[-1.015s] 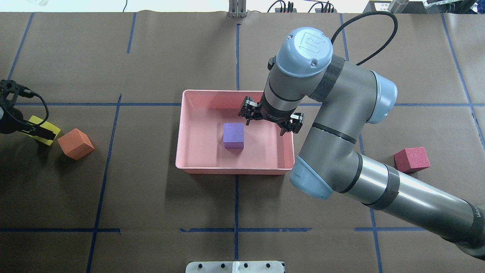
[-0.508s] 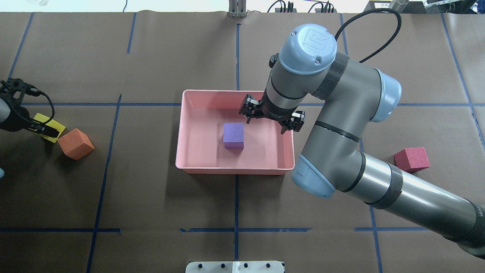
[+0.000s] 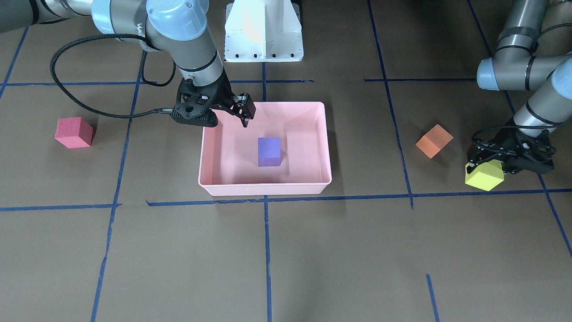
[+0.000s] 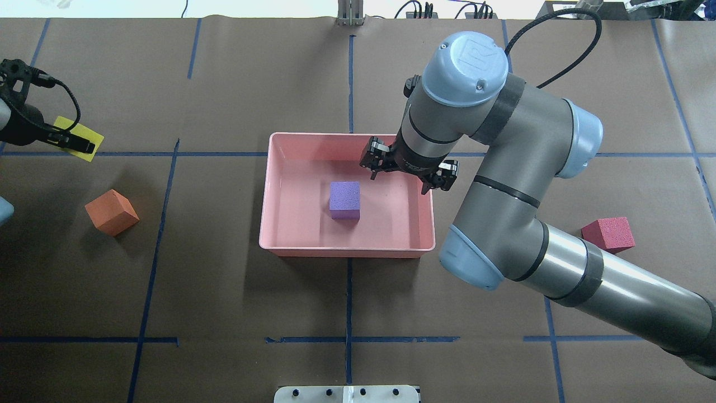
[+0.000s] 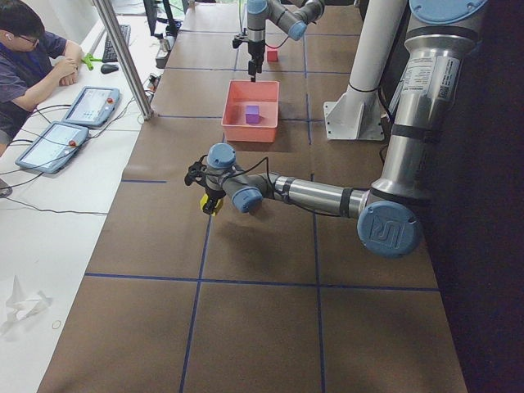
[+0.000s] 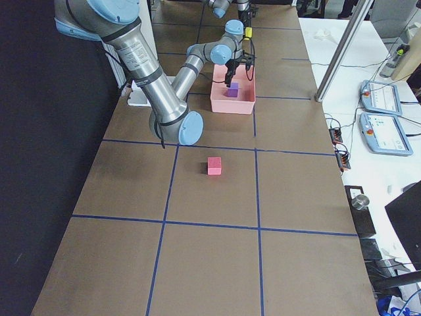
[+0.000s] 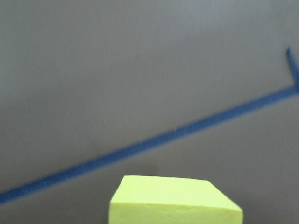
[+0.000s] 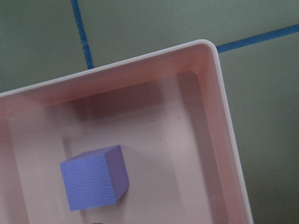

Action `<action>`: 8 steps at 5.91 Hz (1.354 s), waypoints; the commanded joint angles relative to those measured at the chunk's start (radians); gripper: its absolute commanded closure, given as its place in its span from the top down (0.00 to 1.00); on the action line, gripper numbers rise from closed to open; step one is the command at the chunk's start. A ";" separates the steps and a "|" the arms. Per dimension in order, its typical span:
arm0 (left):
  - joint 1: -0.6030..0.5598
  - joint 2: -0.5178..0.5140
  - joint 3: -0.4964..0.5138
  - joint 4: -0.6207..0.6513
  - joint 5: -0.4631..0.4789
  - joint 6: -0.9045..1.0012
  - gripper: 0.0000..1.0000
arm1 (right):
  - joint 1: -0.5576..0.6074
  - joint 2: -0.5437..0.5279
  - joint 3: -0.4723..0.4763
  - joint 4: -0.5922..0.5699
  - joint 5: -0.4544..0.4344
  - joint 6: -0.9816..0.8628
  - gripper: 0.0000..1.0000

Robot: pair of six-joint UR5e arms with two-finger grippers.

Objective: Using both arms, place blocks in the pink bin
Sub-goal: 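Carry the yellow cube into the bin with the left gripper while the right gripper withdraws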

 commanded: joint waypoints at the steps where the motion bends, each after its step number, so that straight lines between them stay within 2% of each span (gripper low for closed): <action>1: -0.009 -0.061 -0.135 0.196 0.002 -0.072 0.36 | 0.034 -0.137 0.131 0.000 0.004 -0.158 1.00; 2: 0.003 -0.111 -0.211 0.305 0.002 -0.155 0.37 | 0.054 -0.211 0.177 0.002 0.004 -0.283 1.00; 3: 0.058 -0.166 -0.277 0.418 0.003 -0.236 0.37 | 0.083 -0.279 0.202 0.011 0.006 -0.389 1.00; 4: 0.140 -0.217 -0.320 0.476 0.013 -0.354 0.37 | 0.115 -0.351 0.226 0.012 0.006 -0.482 1.00; 6: 0.307 -0.298 -0.333 0.493 0.109 -0.554 0.39 | 0.222 -0.477 0.263 0.012 0.053 -0.683 1.00; 7: 0.377 -0.399 -0.331 0.606 0.144 -0.633 0.39 | 0.267 -0.555 0.266 0.055 0.062 -0.779 1.00; 8: 0.449 -0.474 -0.322 0.667 0.211 -0.700 0.39 | 0.285 -0.636 0.260 0.160 0.075 -0.800 1.00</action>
